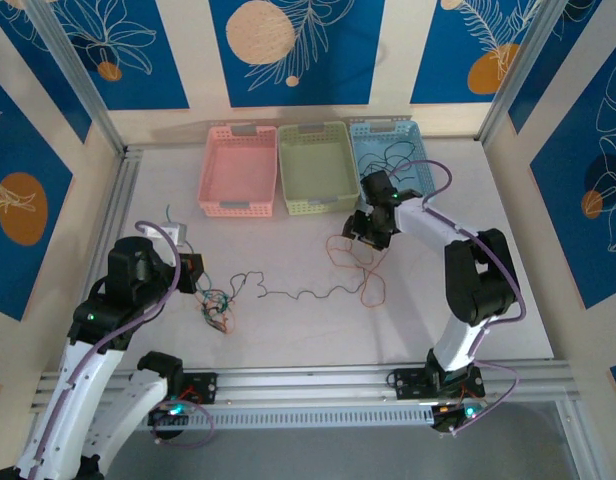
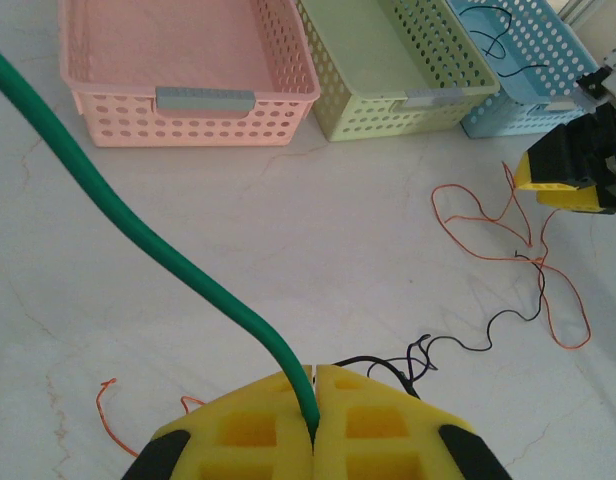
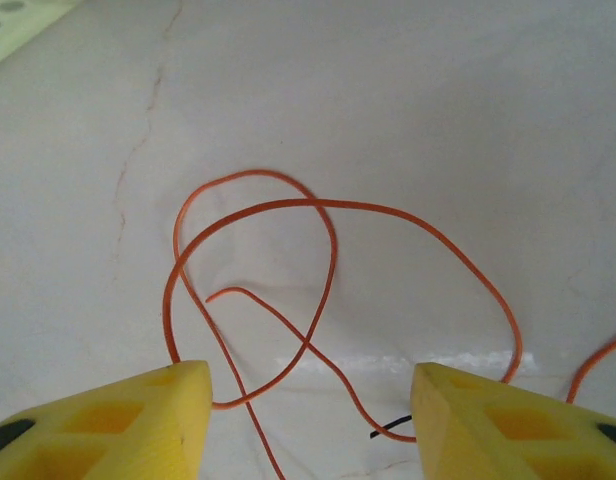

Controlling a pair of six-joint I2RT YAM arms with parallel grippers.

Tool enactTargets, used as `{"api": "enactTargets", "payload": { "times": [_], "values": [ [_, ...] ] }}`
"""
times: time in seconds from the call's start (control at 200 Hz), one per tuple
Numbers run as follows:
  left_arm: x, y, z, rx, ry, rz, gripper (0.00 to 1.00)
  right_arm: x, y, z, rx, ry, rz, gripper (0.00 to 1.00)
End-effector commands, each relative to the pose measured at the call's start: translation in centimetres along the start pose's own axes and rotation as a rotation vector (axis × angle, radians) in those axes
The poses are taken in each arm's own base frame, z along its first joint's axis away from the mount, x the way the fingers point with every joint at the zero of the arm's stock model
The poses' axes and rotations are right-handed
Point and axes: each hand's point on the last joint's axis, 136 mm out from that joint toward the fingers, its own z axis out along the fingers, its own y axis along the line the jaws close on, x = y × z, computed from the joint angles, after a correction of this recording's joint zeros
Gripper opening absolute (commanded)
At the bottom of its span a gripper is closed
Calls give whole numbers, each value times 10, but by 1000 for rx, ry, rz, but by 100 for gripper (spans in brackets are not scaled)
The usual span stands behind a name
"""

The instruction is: Untangle the cables

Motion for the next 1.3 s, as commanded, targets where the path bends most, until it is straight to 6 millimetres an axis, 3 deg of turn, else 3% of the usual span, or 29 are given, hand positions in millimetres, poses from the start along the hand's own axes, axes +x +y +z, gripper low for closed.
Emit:
{"api": "enactTargets", "payload": {
  "times": [0.0,0.425,0.83,1.045,1.295],
  "values": [
    [-3,0,-1,7,-16,18,0,-5,0,0,43,-23,18,58],
    [-3,0,-1,7,-17,19,0,12,27,22,71,59,-79,59],
    [-3,0,-1,7,-19,18,0,40,40,59,148,254,-212,59],
    [-4,-1,-1,14,-20,20,0,48,43,65,149,287,-258,59],
    [-4,-2,-2,21,-23,21,0,60,42,76,195,317,-335,39]
  ]
}}
